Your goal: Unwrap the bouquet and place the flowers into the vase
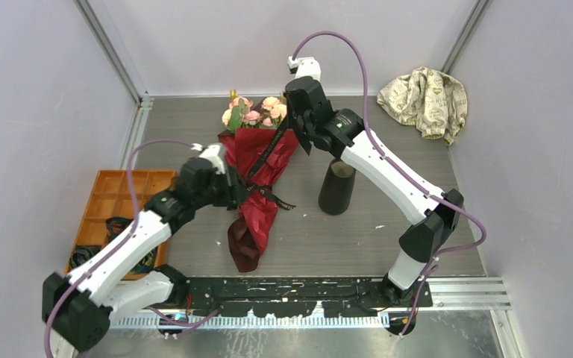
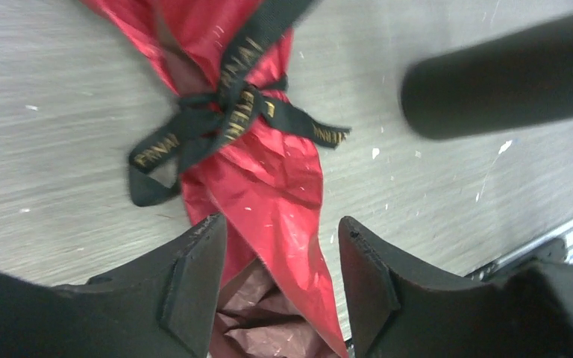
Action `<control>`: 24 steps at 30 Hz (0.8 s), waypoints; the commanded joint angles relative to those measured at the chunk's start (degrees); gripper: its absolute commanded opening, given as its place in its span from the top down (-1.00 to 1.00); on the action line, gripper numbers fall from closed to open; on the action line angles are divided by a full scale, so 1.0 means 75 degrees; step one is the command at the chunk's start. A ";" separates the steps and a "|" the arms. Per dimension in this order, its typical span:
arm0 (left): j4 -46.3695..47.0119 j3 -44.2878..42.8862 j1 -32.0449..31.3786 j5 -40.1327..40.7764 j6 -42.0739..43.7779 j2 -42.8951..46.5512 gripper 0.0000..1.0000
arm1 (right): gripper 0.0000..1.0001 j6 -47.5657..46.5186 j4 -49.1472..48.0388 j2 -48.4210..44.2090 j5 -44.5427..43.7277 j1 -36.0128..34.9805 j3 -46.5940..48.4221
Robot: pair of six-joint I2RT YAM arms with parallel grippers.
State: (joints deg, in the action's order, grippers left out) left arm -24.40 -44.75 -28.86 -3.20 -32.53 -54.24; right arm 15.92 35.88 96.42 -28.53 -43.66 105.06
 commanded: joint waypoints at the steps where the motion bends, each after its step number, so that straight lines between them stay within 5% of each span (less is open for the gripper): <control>1: 0.1077 -0.0209 -0.1225 0.0459 -0.0127 -0.1005 -0.20 | 0.94 0.0139 -0.0234 0.0028 0.0595 -0.0096 0.0469; 7: 0.1050 -0.0981 -0.2357 0.1762 -0.0374 -0.2733 -0.28 | 0.93 0.0041 -0.0325 -0.0086 0.0639 -0.0047 0.0254; 24: 0.1096 -0.2307 -0.2386 0.2909 -0.0467 -0.5907 -0.28 | 0.92 -0.0260 -0.0734 -0.0960 0.0788 0.0195 -0.0783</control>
State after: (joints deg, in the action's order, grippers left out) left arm -18.33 -58.94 -46.76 15.07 -35.66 -96.97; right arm 15.00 34.09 93.86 -23.18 -42.61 100.22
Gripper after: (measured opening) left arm 0.640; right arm 0.047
